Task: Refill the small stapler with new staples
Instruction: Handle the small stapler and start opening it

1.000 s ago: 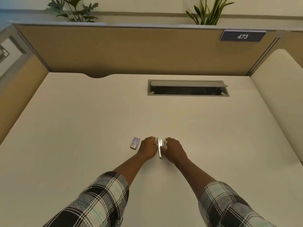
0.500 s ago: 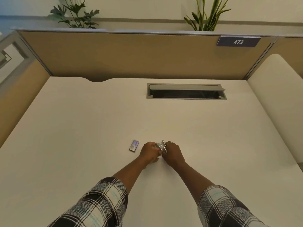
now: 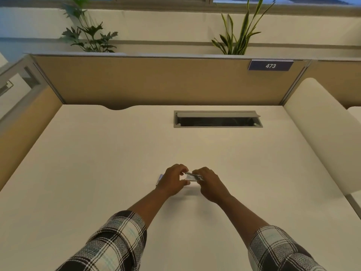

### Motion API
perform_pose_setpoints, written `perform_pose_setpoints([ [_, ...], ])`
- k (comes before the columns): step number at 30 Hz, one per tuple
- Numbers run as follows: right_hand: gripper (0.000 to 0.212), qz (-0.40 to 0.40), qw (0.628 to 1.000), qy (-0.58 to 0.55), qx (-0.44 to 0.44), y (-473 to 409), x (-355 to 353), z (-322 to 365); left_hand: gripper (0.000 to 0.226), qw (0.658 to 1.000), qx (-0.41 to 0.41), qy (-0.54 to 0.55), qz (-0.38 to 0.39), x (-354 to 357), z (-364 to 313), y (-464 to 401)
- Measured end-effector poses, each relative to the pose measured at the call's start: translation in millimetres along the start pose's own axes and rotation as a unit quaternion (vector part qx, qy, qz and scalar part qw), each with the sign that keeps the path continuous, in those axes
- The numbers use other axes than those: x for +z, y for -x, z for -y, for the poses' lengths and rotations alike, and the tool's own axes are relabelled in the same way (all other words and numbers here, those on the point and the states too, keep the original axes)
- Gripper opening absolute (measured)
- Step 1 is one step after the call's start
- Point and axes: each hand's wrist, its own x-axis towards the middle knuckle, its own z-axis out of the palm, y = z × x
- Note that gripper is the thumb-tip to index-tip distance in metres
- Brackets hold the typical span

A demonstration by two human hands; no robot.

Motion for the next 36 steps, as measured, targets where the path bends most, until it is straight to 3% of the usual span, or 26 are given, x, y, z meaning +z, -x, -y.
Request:
perform_pose_setpoints([
  [7, 0.026, -0.043, 0.998, -0.04, -0.018, 2, -7, 11, 0.016, 0.997, 0.036, 0.017, -0.061, -7, -4, 9],
  [11, 0.016, -0.084, 0.995, -0.041, -0.022, 0, -7, 18, 0.017, 0.992, 0.078, 0.019, -0.099, -10, -6, 12],
  [18, 0.032, -0.101, 0.993, -0.044, -0.037, 3, -10, 20, 0.046, 0.991, 0.084, 0.066, -0.084, -19, -2, 13],
  [23, 0.018, -0.131, 0.988, -0.053, -0.063, 5, -9, 26, 0.024, 0.985, 0.064, 0.086, -0.135, -22, -3, 18],
  [31, 0.029, -0.146, 0.984, -0.07, -0.073, 8, -10, 26, 0.039, 0.98, 0.095, 0.107, -0.135, -25, 1, 26],
  [36, 0.024, -0.165, 0.979, -0.101, -0.061, 9, -10, 29, 0.028, 0.975, 0.06, 0.136, -0.165, -23, -1, 29],
])
